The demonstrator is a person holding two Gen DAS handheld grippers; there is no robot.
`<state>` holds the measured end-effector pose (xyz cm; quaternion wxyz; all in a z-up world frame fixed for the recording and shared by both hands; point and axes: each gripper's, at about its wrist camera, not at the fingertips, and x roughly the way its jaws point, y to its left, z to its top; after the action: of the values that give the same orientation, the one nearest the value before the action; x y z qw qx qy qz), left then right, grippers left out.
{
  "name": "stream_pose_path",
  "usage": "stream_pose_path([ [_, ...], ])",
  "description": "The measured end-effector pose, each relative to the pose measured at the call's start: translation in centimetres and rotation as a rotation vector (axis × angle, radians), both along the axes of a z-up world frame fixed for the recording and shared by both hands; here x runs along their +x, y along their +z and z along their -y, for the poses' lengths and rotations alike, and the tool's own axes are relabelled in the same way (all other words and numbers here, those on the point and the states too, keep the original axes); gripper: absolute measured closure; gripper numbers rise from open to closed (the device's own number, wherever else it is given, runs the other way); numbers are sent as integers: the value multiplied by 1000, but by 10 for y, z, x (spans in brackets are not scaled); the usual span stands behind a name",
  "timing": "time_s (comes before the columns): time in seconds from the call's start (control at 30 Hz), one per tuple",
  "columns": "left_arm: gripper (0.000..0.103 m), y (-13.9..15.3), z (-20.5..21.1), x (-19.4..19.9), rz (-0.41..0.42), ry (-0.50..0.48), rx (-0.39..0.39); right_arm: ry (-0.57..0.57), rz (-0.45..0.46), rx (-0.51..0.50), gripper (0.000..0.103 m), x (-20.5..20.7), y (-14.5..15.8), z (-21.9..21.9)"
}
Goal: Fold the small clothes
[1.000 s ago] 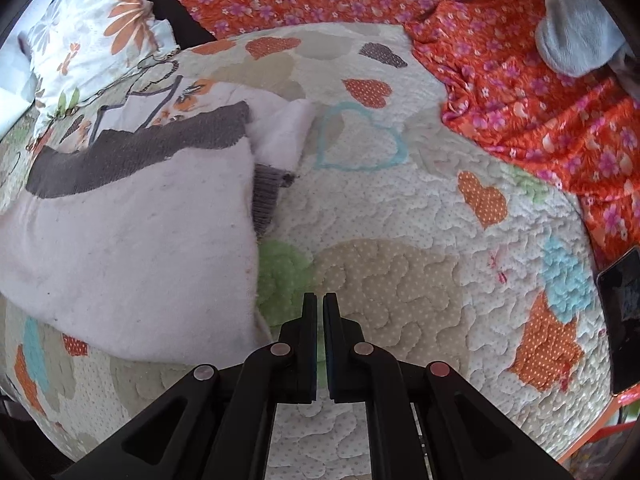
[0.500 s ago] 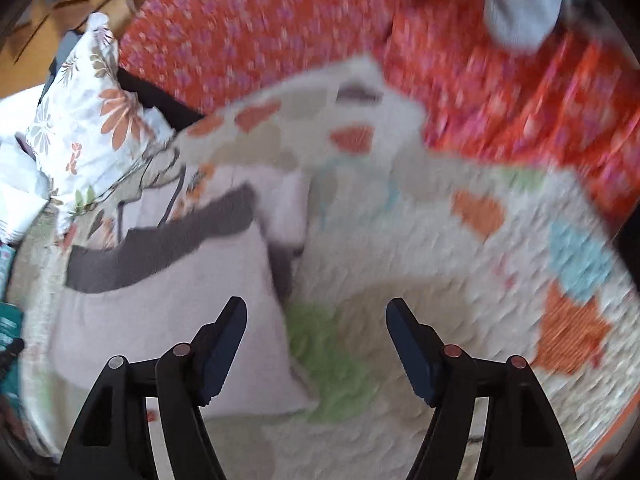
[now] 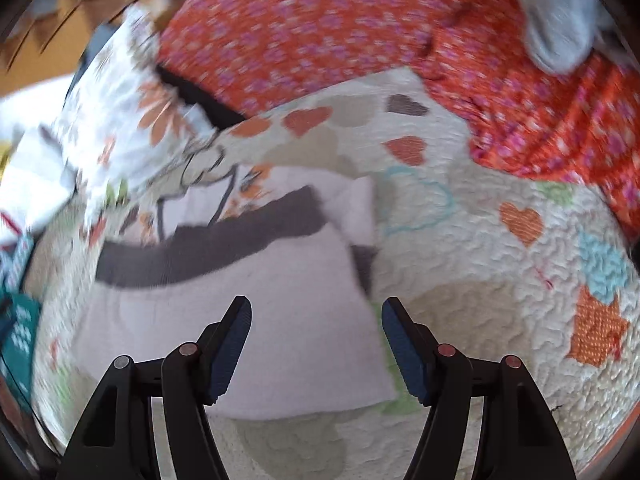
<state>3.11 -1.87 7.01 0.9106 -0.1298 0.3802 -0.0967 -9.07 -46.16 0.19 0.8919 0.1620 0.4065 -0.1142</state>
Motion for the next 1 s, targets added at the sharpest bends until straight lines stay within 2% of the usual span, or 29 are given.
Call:
stream_pose_path([
  [0.1,18,-23,-13,17,-79,28,-33,47,-38,-53,30,10,-15,-22],
  [0.27,18,-39,2,48,-91,24,66,94,-85,-76,30,29,-33,-40],
  [0.4,18,-52,25,75,-114,-17,83,125,-84,-80,30,39,-37,-49],
  [0.53,18,-77,50,110,-192,-29,82,150,-90,-64,30,46,-37,-52],
  [0.57,18,-83,54,117,-209,-29,96,155,-92,-55,30,49,-37,-51],
  [0.67,18,-110,65,136,-297,1,199,165,-97,-48,30,58,-36,-49],
  [0.73,18,-120,62,140,-346,21,180,165,-98,-48,30,61,-36,-44],
  [0.8,18,-118,57,138,-353,37,148,156,-98,-43,30,62,-34,-39],
  [0.87,18,-111,57,133,-354,23,147,136,-96,-30,30,60,-33,-30],
  [1.0,18,-90,50,112,-309,18,108,78,-72,7,30,48,-26,-6],
])
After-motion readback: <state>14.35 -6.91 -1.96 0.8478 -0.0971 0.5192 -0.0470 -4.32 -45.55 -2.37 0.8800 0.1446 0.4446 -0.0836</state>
